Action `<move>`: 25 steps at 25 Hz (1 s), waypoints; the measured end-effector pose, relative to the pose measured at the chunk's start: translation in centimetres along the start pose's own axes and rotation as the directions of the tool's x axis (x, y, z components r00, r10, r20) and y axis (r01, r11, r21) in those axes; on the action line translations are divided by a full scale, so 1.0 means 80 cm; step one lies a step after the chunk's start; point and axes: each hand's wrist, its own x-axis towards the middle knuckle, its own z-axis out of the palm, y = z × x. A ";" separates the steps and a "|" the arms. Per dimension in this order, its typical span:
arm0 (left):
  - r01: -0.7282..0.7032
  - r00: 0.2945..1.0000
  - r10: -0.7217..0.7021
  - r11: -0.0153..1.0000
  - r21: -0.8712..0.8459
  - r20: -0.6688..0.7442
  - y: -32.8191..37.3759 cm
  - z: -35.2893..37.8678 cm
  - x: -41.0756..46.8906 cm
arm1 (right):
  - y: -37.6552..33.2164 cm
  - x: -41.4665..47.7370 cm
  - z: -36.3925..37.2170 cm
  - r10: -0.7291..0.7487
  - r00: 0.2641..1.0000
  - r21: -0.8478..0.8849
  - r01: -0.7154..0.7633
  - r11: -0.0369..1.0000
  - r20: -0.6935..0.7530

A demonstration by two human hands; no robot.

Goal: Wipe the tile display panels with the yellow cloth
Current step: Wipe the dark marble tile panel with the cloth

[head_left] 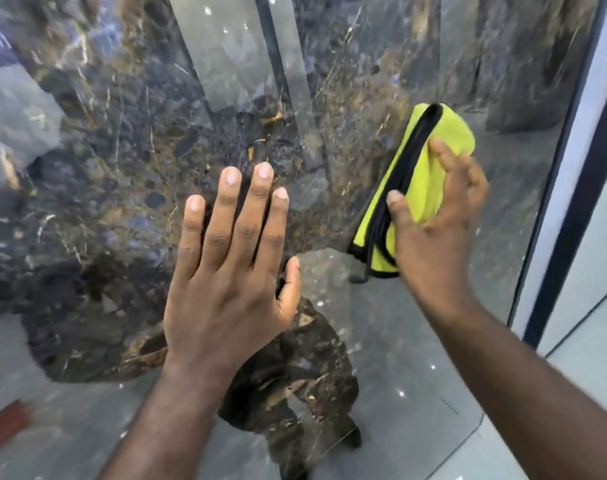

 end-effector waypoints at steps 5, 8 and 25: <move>0.093 0.996 -0.093 0.994 -0.052 0.003 0.021 0.000 0.007 | 0.031 -0.056 -0.017 0.226 0.974 0.001 -0.226 0.974 0.012; 0.089 0.996 -0.090 0.994 -0.058 -0.012 0.044 0.006 0.033 | 0.004 -0.011 -0.012 -0.074 0.994 0.005 0.073 0.997 0.075; 0.016 1.000 -0.016 1.000 -0.012 0.011 0.217 0.077 0.210 | 0.192 0.167 -0.106 0.137 0.990 0.082 -0.133 0.988 -0.046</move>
